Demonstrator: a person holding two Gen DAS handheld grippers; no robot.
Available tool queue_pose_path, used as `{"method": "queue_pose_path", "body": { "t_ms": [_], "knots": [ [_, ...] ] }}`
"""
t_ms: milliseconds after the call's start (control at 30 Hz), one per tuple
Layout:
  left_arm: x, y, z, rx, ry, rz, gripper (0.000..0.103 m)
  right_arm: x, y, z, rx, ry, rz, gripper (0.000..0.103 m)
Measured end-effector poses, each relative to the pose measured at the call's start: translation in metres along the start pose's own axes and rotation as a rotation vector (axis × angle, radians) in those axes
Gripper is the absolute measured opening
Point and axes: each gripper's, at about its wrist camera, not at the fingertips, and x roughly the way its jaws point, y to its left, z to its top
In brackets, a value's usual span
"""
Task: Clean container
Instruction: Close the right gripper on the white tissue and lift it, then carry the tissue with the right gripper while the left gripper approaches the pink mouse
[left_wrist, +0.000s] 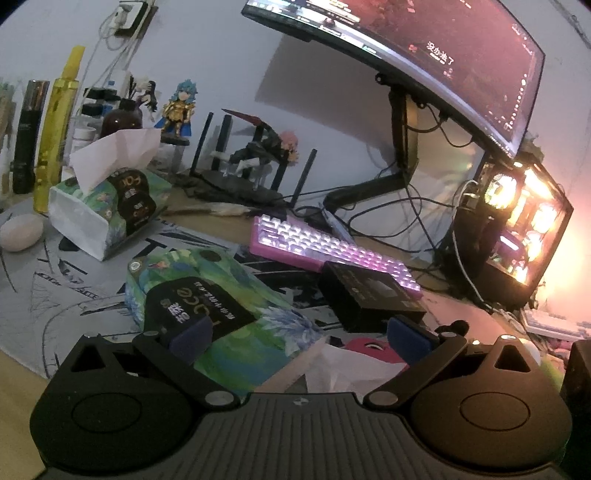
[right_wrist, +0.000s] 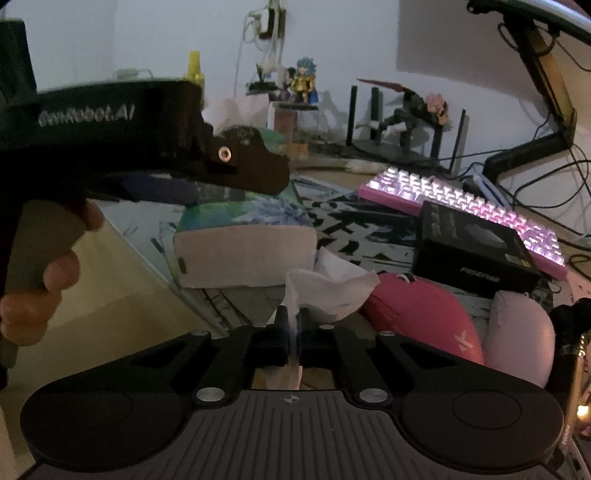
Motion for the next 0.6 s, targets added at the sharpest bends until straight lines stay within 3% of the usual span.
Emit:
{"method": "queue_pose_path", "body": {
  "t_ms": [433, 600],
  "knots": [
    [-0.005, 0.006, -0.006, -0.079, -0.044, -0.059, 0.103, -0.047, -0.032, 0.006, 0.065, -0.106, -0.004, 0.005],
    [-0.002, -0.004, -0.010, -0.047, -0.045, -0.075, 0.103, -0.066, -0.057, 0.004, 0.119, -0.149, -0.022, 0.005]
  ]
}}
